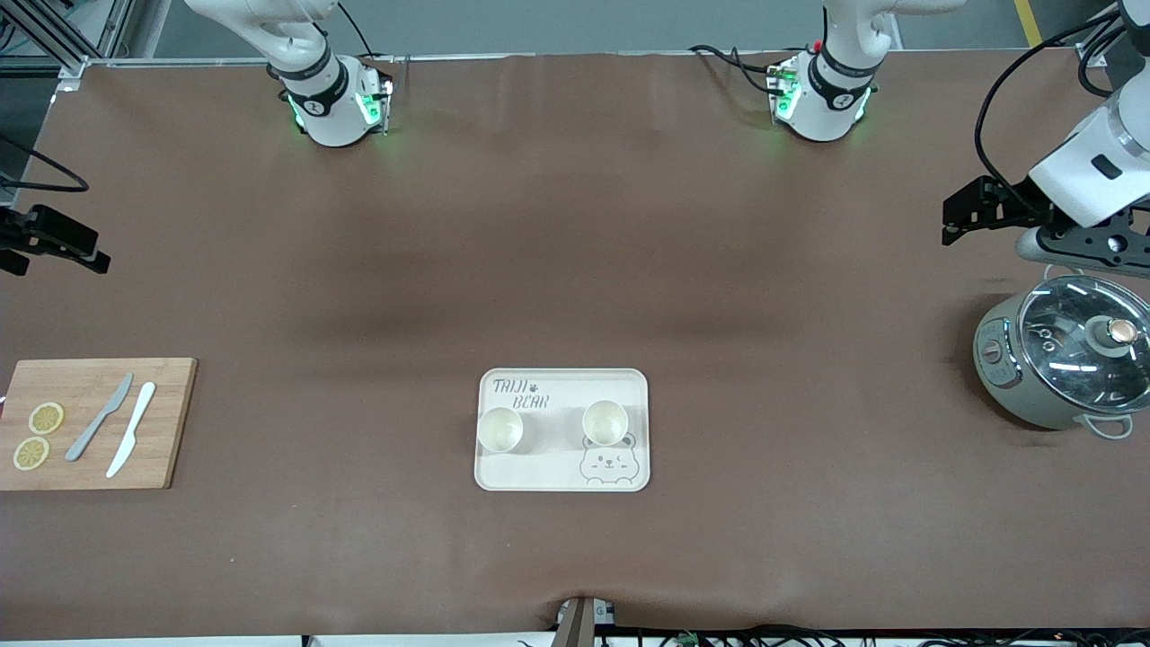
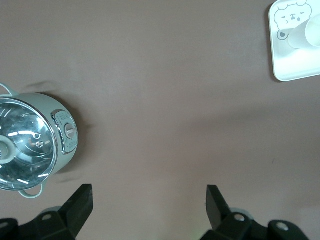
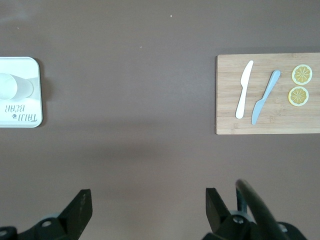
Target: Place white IKEA cup upright on tray with both arms
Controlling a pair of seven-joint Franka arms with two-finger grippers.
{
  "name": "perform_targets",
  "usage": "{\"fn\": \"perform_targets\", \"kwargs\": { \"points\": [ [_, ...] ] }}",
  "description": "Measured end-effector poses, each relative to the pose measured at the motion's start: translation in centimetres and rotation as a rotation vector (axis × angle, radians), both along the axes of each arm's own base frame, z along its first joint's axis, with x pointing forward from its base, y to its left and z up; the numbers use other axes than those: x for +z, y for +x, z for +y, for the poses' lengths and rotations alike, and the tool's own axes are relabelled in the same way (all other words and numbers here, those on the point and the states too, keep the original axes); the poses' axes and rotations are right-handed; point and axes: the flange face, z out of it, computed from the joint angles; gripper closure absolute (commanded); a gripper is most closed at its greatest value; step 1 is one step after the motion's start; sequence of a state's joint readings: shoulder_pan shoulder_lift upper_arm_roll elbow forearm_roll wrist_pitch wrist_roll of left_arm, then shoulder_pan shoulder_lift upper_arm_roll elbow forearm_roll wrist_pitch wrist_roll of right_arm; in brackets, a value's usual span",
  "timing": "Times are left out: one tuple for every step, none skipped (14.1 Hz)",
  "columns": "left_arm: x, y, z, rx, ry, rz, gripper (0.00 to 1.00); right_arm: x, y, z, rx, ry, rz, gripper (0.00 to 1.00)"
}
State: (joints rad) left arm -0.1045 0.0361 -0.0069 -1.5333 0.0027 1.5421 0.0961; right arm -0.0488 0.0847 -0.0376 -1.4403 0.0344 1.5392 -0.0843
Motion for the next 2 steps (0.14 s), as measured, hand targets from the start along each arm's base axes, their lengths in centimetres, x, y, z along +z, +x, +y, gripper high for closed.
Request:
{"fn": "perform_targets", "kwargs": {
  "points": [
    [-0.01,0.0,0.0,0.0,0.0,0.001,0.0,0.0,0.0,0.0,0.0,0.0,0.0,0.0],
    [-0.02,0.0,0.0,0.0,0.0,0.001,0.0,0.0,0.0,0.0,0.0,0.0,0.0,0.0]
  ]
}}
